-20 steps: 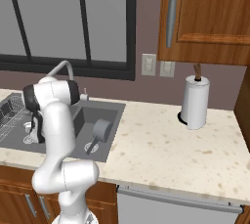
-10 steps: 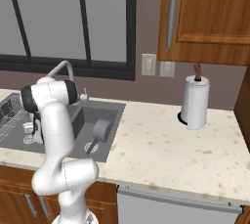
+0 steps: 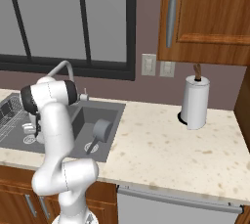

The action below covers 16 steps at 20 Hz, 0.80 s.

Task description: Move any existing items from the left basin to the right basin for drying. Then move the mug from the counter to the left basin of the sink for washing.

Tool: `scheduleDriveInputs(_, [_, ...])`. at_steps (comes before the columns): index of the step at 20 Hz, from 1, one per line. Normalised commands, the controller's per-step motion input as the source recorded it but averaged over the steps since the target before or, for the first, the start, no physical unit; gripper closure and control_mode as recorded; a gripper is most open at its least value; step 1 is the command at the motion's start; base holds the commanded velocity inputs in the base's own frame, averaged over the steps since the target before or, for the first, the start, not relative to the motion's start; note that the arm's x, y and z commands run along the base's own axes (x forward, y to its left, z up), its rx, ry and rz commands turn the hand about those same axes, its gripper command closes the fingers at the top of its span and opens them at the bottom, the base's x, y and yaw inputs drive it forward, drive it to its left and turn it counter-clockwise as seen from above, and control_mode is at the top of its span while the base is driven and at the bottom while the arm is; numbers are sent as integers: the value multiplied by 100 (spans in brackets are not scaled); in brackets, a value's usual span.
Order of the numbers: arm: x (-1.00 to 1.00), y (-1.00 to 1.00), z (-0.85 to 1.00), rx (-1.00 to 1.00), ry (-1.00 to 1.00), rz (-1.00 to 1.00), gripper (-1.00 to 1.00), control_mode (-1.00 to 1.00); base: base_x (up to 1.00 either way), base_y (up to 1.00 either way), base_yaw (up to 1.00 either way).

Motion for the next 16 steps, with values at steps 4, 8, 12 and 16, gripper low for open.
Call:
scheduleDriveInputs(4, [-6,0,23,0,0,-2,-100,-100,0,0,0])
scheduleDriveInputs(8, [-8,5,27,0,0,-7,-100,-100,0,0,0])
scheduleDriveInputs(12, [-12,3,28,0,0,-8,-100,-100,0,0,0])
scheduleDriveInputs(16, [-21,0,24,0,4,-10,-100,-100,0,0,0])
